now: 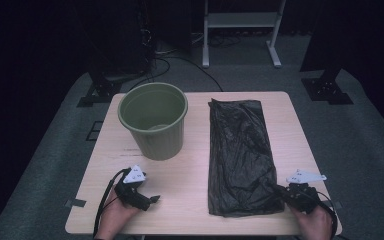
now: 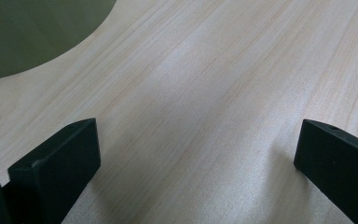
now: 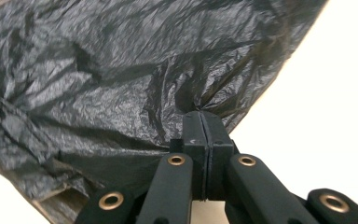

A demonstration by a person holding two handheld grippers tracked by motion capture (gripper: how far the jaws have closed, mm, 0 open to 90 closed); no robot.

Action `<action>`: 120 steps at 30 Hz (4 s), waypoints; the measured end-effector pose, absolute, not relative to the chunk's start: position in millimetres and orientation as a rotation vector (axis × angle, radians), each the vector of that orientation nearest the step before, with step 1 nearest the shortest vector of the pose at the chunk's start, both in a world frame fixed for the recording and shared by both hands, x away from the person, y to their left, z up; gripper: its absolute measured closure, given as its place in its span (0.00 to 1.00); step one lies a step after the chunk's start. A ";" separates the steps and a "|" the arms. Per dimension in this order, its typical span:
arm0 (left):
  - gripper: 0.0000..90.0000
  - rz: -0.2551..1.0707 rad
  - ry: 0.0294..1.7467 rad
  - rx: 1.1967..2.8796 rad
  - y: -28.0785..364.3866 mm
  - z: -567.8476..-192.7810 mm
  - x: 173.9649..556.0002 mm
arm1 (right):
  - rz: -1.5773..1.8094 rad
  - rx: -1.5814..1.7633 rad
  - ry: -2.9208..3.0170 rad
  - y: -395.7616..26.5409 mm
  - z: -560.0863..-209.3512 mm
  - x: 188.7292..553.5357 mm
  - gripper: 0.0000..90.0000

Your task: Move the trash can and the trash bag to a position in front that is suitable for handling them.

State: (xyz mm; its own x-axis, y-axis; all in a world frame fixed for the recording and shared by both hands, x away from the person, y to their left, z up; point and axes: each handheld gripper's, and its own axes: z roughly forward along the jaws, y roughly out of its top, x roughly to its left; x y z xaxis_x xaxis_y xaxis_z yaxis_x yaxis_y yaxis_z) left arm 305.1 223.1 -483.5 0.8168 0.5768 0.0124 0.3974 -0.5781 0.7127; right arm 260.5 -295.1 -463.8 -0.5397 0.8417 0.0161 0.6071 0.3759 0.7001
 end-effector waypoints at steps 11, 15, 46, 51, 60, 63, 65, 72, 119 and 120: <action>0.00 0.319 0.721 2.259 222.3 -483.4 304.8 | 0.800 1.293 2.196 -335.4 -461.6 304.6 0.97; 0.00 0.321 0.725 2.258 222.0 -483.5 304.7 | 0.765 1.328 2.175 -347.0 -465.3 313.0 0.89; 0.00 0.322 0.729 2.257 221.7 -483.4 304.5 | 1.115 1.143 2.323 -223.9 -432.6 334.6 0.27; 0.00 0.323 0.729 2.258 221.8 -483.4 304.5 | 1.130 1.141 2.348 -201.6 -445.3 349.5 0.27; 0.00 0.323 0.729 2.258 221.8 -483.4 304.5 | 1.010 1.141 2.387 -178.0 -469.8 363.3 0.35; 0.00 0.323 0.729 2.258 221.7 -483.4 304.5 | 0.958 1.141 2.397 -178.1 -473.8 364.5 0.42; 0.00 0.323 0.729 2.258 221.8 -483.4 304.5 | 0.963 1.135 2.395 -178.5 -474.3 363.9 0.53; 0.00 0.323 0.728 2.258 221.8 -483.4 304.5 | 0.932 1.095 2.409 -180.9 -471.5 355.9 0.95; 0.00 0.324 0.734 2.256 221.5 -483.4 304.0 | 1.033 1.132 2.293 -241.2 -449.6 313.3 0.11; 0.00 0.324 0.734 2.256 221.5 -483.4 304.0 | 1.034 1.146 2.286 -242.3 -451.8 316.1 0.11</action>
State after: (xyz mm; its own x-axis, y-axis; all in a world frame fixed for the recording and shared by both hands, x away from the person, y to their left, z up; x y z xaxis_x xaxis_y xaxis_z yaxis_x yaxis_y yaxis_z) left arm 304.0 221.5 -483.4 0.8055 0.5925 0.0124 0.4088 -0.5706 0.7123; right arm 316.1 -242.3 -451.8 -0.5948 0.8038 -0.0093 0.5238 0.3963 0.7541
